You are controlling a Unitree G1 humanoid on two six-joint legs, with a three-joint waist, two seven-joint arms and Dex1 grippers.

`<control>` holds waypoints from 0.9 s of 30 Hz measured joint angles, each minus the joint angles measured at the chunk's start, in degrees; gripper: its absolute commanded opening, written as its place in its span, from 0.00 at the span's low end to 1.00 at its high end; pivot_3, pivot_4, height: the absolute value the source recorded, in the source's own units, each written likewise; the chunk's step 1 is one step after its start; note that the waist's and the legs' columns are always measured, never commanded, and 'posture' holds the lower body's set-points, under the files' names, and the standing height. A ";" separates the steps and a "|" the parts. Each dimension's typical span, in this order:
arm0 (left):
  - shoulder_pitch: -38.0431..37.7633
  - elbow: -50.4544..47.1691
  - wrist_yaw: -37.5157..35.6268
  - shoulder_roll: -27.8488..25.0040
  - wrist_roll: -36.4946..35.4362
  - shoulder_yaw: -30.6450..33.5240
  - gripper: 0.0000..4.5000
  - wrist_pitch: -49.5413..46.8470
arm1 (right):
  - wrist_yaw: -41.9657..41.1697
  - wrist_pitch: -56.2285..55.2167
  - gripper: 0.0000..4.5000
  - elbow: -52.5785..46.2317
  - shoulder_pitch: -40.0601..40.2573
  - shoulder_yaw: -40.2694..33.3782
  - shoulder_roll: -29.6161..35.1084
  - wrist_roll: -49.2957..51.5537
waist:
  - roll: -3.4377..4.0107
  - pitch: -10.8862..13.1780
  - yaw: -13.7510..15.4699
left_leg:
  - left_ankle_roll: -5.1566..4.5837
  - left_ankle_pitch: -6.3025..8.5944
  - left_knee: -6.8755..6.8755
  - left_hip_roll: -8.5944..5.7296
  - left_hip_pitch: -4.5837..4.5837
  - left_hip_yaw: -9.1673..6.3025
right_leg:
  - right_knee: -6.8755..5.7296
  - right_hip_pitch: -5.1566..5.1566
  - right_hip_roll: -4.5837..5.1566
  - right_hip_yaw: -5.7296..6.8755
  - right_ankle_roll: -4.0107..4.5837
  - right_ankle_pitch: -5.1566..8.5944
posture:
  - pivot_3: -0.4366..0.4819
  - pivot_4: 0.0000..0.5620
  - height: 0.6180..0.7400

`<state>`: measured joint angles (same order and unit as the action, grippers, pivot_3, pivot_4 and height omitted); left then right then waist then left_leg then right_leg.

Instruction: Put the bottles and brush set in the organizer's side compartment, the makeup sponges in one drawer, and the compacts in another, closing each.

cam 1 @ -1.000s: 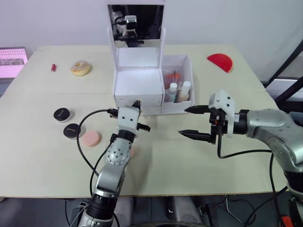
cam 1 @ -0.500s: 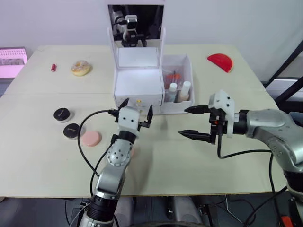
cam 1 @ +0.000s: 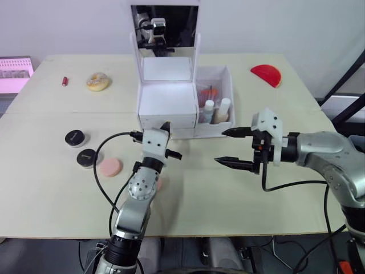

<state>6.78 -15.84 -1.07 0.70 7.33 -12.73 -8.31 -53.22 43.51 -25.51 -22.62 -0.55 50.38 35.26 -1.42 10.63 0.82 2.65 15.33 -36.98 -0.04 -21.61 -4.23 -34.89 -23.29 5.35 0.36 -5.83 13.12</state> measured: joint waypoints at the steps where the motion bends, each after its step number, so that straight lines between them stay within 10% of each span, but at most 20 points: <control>1: 0.00 0.00 0.00 0.00 0.10 0.00 0.01 -0.06 | 0.01 0.00 1.00 0.00 -0.05 -0.01 -0.02 0.04 | 0.00 0.00 -0.01 | 0.00 0.00 0.00 0.00 0.00 0.00 | 0.00 0.00 0.00 0.00 0.00 0.00 | 0.48 0.27 1.00; 8: -0.38 -0.31 -0.11 0.00 0.49 -0.02 0.06 -0.07 | 0.09 0.01 1.00 0.00 -0.05 -0.02 -0.07 0.53 | 0.00 0.00 -0.03 | 0.00 0.00 0.00 0.00 0.00 0.00 | 0.01 0.00 0.00 0.00 -0.01 0.00 | 0.48 0.27 1.00; 16: -3.42 -2.74 -0.56 0.20 0.81 -0.11 0.87 0.13 | 0.42 0.63 1.00 0.00 -0.04 -0.02 -0.07 1.06 | 0.00 0.00 -0.01 | 0.00 0.00 0.02 0.00 -0.08 0.00 | 0.06 -0.06 0.00 0.01 0.00 0.00 | 0.48 0.27 1.00; 27: -1.19 1.67 7.94 2.13 10.10 -2.39 0.87 -1.22 | -0.41 0.45 1.00 0.97 -0.69 0.04 -0.09 0.92 | 0.00 0.00 0.00 | -0.01 0.01 0.03 0.00 -0.19 -0.03 | 0.14 -0.10 0.00 0.02 -0.02 -0.02 | 0.48 0.27 1.00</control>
<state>5.59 -14.17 6.87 2.83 17.43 -15.12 -9.53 -53.62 43.97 -24.54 -23.31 -0.51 50.29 36.17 -1.42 10.64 0.83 2.64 15.34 -36.95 -0.04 -21.80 -4.25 -34.76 -23.40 5.34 0.39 -5.85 13.09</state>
